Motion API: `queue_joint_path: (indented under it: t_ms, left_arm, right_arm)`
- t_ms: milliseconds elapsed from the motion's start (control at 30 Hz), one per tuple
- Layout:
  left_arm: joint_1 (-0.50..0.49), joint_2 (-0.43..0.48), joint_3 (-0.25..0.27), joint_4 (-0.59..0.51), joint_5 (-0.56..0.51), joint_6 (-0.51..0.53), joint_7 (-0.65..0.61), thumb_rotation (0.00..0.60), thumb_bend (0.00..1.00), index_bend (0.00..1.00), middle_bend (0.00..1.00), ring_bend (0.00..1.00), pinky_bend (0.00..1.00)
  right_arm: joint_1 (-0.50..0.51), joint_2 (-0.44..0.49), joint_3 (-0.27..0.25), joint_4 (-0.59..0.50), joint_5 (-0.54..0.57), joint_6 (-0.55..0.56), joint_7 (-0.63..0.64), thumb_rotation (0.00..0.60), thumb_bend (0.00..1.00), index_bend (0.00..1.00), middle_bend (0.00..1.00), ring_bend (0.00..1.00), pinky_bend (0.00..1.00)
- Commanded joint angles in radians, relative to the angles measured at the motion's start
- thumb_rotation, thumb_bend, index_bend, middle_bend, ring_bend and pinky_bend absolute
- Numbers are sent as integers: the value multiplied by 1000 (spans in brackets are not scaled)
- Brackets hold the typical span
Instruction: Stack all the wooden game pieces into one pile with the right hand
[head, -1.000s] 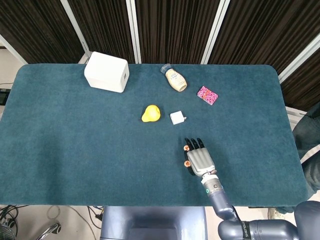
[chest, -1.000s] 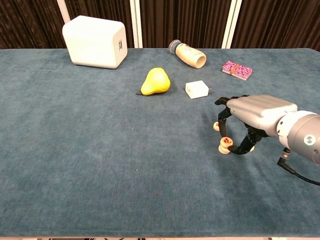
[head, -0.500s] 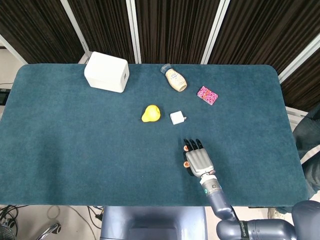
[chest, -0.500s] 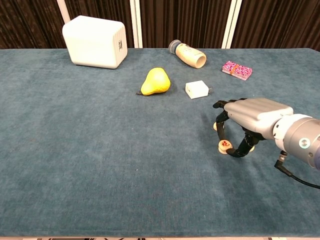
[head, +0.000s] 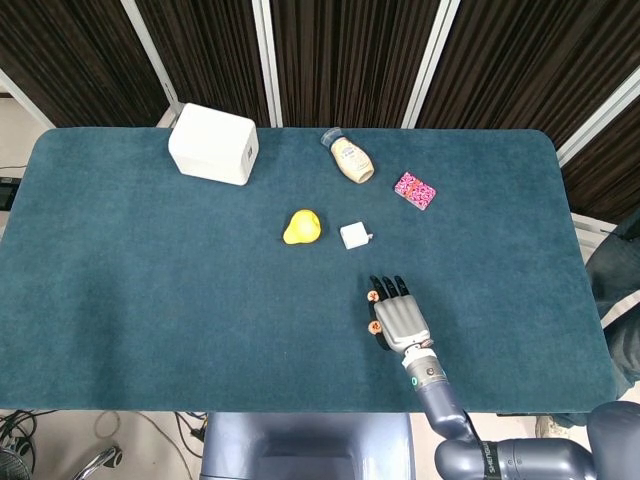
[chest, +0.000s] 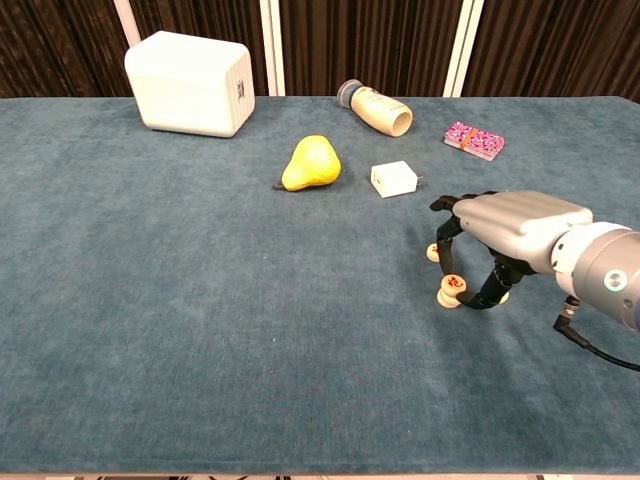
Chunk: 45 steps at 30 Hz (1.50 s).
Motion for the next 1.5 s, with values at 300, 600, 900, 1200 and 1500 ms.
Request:
queue_joint_path:
  t_ms: [300,600,900,1200,1500]
  left_arm:
    - [1,0,0,0,1,3,1,600,94,0,0,0,76]
    - [0,0,-1,1,-1,1,0,600,94,0,0,0,76]
    - [1,-1,-1,0,1,3,2,600,94,0,0,0,75]
    - [1,-1,-2,0,-2,3,2,600,95,0,0,0,75]
    - [1,1,-1,0,0,1,-3,600,94,0,0,0,76]
  right_arm:
    - [-2,2,-7,-2,-4,-7,3,600,386,481,0,0,0]
    - [0,-3,-4,4,2,-11,4,600,385,460,0,0,0]
    - [-1,3,-4,-2,-3,-8,7,600,386,460,0,0,0]
    - [1,23,-6,-31,5,-4,-11,600,386,421,0,0,0]
    - [44,99,52,-114,66,19,-99,600,386,347,0,0,0]
